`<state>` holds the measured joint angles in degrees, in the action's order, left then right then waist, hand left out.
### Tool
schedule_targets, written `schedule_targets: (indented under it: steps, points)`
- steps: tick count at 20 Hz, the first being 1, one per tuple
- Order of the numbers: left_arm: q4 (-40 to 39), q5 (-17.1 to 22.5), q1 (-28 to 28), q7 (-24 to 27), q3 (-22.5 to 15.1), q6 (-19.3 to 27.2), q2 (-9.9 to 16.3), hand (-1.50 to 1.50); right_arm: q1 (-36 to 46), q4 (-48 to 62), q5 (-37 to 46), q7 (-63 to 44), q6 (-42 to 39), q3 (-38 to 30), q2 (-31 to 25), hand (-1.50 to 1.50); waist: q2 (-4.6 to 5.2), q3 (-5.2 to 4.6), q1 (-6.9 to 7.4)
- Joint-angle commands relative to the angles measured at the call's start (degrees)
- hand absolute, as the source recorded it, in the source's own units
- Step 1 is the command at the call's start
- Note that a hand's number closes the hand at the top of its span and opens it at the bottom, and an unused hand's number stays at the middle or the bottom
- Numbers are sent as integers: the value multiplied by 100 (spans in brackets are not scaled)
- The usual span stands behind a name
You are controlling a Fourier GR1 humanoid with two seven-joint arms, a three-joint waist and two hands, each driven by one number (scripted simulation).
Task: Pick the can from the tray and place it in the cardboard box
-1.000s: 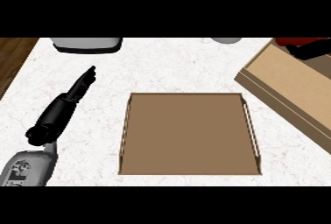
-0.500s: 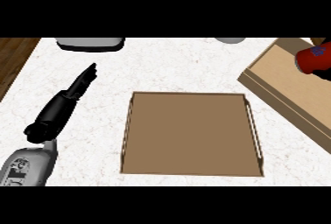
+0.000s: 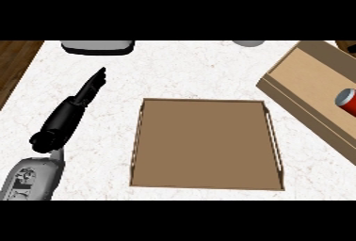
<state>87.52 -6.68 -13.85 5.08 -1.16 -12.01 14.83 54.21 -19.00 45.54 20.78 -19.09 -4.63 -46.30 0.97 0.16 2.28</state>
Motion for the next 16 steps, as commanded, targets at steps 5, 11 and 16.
schedule_targets:
  steps: [5,11,16]
  points:
    - [48,-22,-42,-163,2,82,-77,0,518,436,-2013,623,-60,-2031,203,-150,-41,27,-76]
    - [207,15,220,4,40,-83,83,0,536,1088,-3113,-119,-118,-3244,-313,-150,-27,4,-21]
    - [372,-52,68,-216,-86,13,-82,0,230,1197,-3410,-118,153,-3586,-605,-150,48,20,98]
